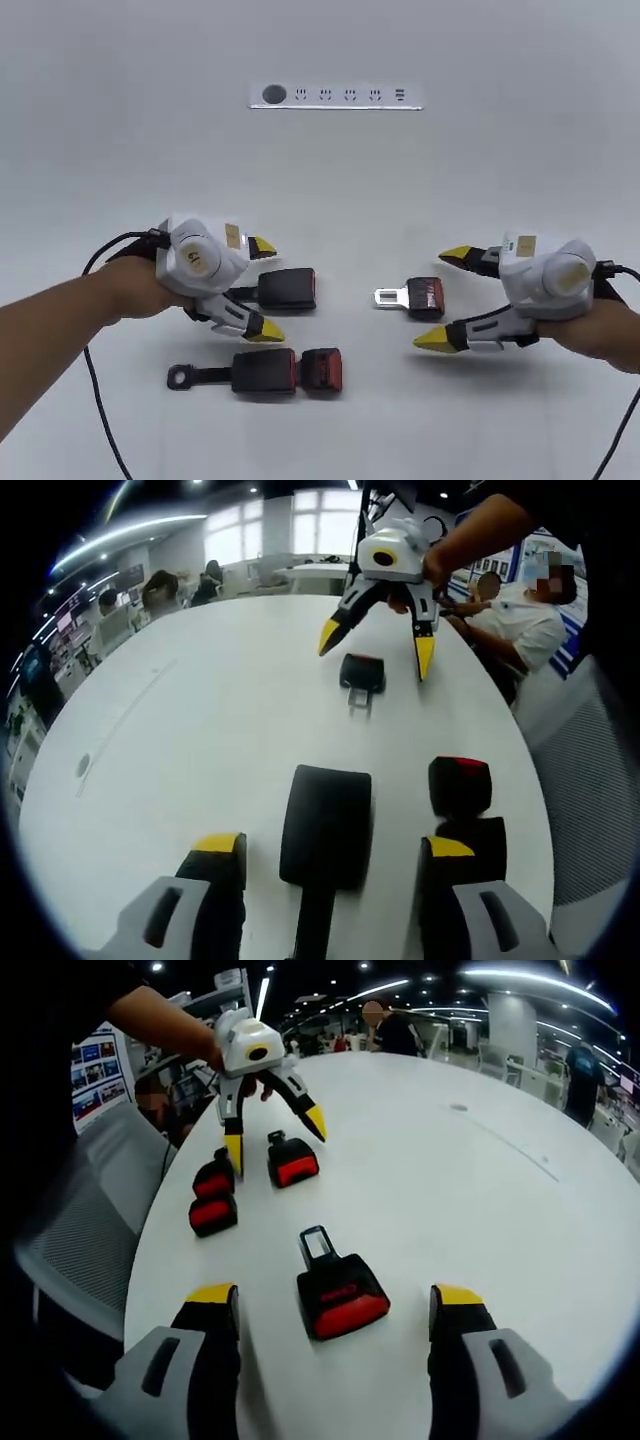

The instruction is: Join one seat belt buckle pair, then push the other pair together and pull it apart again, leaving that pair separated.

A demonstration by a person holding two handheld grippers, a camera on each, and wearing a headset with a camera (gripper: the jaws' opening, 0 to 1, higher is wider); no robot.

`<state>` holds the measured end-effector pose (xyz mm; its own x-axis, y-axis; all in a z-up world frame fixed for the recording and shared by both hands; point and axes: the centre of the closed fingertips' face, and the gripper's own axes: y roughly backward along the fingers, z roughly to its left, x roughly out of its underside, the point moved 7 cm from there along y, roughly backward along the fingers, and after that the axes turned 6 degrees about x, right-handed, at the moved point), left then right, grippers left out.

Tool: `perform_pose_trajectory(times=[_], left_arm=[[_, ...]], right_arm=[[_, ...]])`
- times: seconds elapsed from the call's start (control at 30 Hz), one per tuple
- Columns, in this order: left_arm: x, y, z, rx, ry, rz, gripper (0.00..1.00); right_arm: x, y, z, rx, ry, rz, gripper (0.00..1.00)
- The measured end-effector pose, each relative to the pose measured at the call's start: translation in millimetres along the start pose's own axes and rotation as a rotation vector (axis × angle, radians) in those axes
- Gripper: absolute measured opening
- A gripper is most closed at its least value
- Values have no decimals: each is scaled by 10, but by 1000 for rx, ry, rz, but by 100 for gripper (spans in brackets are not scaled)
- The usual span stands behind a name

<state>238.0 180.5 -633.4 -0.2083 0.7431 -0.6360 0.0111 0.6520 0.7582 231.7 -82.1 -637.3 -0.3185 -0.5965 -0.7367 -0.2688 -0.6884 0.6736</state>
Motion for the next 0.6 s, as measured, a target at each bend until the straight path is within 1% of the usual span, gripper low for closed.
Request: perform_pose_trajectory(times=[0.07,0.1,0.17,0.2,0.23,0.27,0.33,0.4,0.47,0.53,0.57,0.6], left_arm=[[4,-20,19,3,-1,-2,71],[10,-30,35,3,-13,0,71],[28,-37,56,4,-29,15,69],[44,-35,70,2,-27,27,67],[19,-36,86,4,-46,6,64],[19,-37,106,3,-40,7,63],[18,-37,118,1,-50,9,60],[15,-33,135,-2,-61,13,57],[17,-37,136,-2,-60,12,56],[26,-38,129,3,-65,6,54],[26,-37,120,9,-75,1,52],[23,-33,115,15,-81,-1,47]], right_arm=[[1,6,-9,-4,2,4,73],[2,6,-14,-7,2,6,71],[11,-7,-35,-18,5,8,69],[20,-20,-55,-22,6,11,69],[25,-24,-61,-26,7,14,68],[19,-17,-58,-30,13,17,66],[21,-16,-43,-41,30,28,61],[21,-27,-35,-47,57,33,60],[-2,-43,-21,-54,54,33,60],[-40,-59,7,-61,65,37,56],[-54,-70,33,-66,88,39,55],[-67,-78,48,-68,109,38,53]])
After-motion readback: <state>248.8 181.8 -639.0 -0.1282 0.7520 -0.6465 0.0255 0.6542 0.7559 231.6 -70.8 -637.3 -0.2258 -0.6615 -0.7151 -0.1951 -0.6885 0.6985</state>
